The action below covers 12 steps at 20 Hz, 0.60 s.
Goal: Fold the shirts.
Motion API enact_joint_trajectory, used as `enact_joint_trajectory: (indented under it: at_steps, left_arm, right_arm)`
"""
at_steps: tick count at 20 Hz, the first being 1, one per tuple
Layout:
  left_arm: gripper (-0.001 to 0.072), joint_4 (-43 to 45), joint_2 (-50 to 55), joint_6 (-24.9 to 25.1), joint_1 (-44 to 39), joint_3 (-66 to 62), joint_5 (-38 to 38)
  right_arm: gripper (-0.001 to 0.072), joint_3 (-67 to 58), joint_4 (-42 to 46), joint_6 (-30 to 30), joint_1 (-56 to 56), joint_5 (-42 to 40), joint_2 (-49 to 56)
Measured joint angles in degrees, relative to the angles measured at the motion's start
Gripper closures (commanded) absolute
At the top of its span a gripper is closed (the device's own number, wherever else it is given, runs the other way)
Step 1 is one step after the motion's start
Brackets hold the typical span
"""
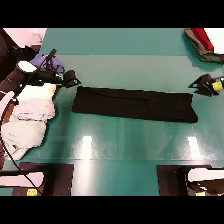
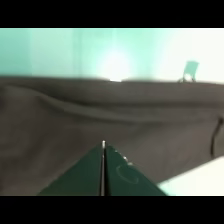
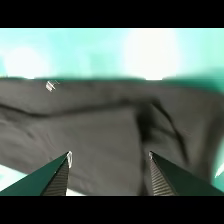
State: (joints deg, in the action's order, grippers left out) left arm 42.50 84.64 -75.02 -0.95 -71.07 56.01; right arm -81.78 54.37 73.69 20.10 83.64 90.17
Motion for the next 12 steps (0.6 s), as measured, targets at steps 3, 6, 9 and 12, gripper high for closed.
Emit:
enact_joint_trajectory:
  at_steps: [3,6,9,12]
  left_arm:
    - [0.0682,-0.20,0.02,1.11,-3.41,-0.52,2.51]
    - [0.0682,-0.26,0.04,1.62,-7.72,-0.74,2.62]
    - [0.0682,-0.26,0.04,1.81,-11.98,-0.81,1.77]
    - [0.0682,-0.20,0.04,1.86,-15.28,-0.81,0.79]
  right_arm:
    - [0.0068,6.25,-0.28,-2.40,5.18,-0.61,-0.98]
    - [0.0072,11.19,-0.57,-4.59,8.66,-1.81,0.52]
    - [0.0076,13.79,-1.60,-7.04,9.53,-1.99,3.48]
    - [0.0119,14.67,-5.09,-9.53,8.55,-1.70,5.33]
